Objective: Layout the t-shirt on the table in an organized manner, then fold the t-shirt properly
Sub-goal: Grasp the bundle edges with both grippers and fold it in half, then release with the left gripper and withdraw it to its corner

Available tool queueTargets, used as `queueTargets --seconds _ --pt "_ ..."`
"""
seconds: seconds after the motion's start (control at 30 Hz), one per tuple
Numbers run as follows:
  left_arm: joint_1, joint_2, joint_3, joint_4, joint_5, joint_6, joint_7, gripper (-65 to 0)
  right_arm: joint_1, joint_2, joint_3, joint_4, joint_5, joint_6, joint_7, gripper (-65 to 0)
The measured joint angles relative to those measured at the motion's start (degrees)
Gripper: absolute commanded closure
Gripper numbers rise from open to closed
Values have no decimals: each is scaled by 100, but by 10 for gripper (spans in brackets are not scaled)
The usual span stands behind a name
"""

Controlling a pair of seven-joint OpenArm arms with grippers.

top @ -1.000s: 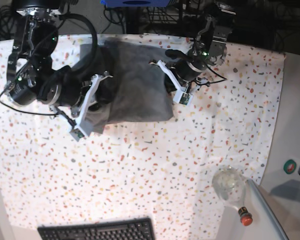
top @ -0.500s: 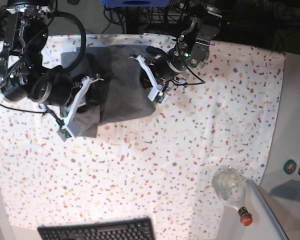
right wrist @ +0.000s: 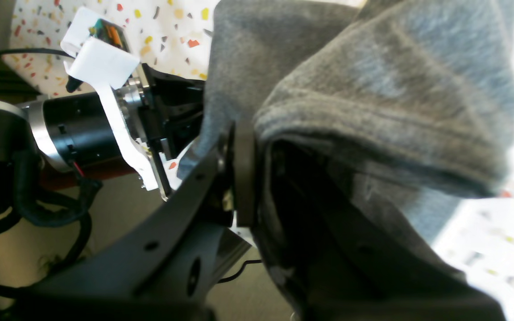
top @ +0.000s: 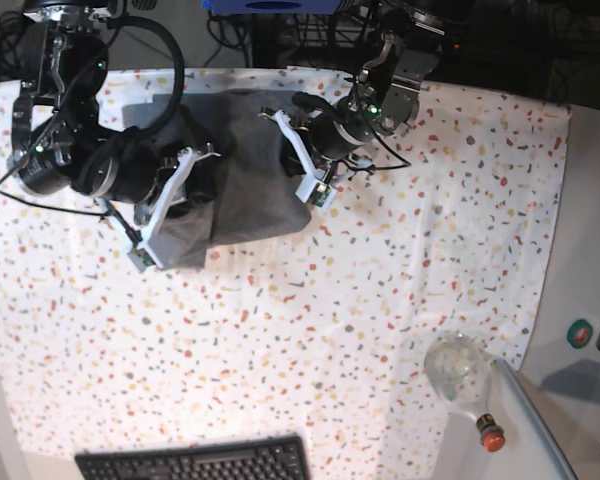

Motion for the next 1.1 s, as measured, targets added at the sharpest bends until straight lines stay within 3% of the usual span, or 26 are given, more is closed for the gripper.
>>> queueTargets --seconds 0.27,0.4,0.47,1.1 --pt "-46 -2 2 -7 0 -17 59 0 -13 0 -697 -13 -7 -20 177 0" --pt "-46 -2 -4 -2 2 -17 61 0 -7 48 -1043 -118 -39 -468 428 0" --pt "-44 0 -20 -2 0 -17 61 0 2 17 -1182 -363 -24 -481 490 0" --pt "-35 -2 -33 -2 0 -17 57 0 116 61 -1237 -1172 9 -505 798 0"
